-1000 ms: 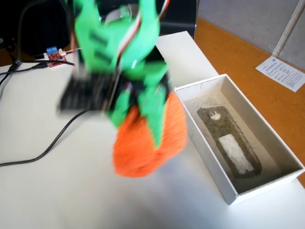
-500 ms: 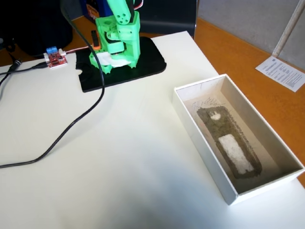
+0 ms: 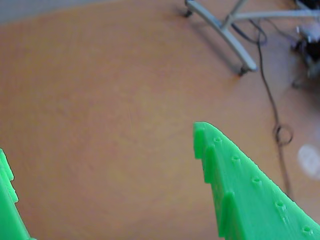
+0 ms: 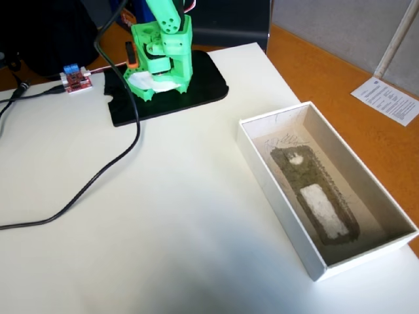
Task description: Remove orange objects from table
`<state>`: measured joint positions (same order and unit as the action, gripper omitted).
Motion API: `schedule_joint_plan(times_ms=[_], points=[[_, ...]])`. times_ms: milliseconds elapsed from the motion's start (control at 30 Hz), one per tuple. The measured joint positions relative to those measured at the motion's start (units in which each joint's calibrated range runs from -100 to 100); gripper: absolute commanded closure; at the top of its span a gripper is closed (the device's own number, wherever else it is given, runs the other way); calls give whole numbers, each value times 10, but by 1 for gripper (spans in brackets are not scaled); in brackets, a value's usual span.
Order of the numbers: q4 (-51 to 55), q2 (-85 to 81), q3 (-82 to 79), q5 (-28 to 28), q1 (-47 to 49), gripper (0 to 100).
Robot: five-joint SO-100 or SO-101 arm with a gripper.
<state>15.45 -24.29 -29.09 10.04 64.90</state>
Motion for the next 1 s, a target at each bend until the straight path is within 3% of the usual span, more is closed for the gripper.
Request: schedule_joint_plan(times_ms=[167, 333, 467, 533, 733, 833, 1000], points=[[171, -4, 65, -155, -207, 61], [398, -7, 102, -226, -458, 61], [546, -95, -58, -197, -560, 61], [564, -176, -180, -178, -575, 61], [641, -577, -542, -139, -616, 61], [626, -707, -617, -127, -637, 61], [606, -737, -703, -84, -670, 61]])
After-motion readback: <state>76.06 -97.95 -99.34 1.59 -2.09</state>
